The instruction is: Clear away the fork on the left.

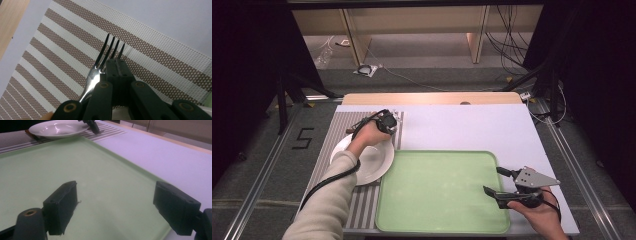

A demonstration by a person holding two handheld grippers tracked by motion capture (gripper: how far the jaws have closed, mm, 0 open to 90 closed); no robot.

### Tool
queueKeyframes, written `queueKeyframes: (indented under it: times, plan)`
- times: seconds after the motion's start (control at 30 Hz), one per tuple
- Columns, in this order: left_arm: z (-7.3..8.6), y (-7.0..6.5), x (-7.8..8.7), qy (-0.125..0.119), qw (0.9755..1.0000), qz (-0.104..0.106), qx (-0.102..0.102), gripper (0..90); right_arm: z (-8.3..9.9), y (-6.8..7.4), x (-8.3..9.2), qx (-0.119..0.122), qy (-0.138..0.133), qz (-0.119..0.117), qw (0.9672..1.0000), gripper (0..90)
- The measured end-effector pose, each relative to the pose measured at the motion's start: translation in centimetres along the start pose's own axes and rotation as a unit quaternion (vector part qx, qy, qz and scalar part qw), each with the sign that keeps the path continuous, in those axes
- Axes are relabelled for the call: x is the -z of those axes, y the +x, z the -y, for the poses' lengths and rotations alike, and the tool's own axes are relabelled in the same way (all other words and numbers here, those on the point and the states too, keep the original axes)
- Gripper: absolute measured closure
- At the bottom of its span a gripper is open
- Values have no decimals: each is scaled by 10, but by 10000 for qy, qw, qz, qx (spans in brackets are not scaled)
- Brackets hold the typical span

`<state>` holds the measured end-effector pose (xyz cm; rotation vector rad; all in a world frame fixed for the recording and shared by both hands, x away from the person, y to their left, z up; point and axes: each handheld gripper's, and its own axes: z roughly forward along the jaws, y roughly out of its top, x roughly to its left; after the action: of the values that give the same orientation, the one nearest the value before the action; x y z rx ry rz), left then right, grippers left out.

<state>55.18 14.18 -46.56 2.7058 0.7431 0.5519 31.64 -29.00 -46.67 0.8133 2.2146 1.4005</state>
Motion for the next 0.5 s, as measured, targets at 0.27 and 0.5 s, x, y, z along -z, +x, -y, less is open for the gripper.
queueKeyframes:
  times: [0.27, 0.5]
  plan:
    - [-2, 2, -2, 149, 9998, 32, -120, 896, 0, 0, 0, 3, -1, 3, 10000, 204]
    - [-5, 5, -5, 273, 9995, 13, -133, 895, 0, 0, 0, 7, 0, 2, 10000, 205]
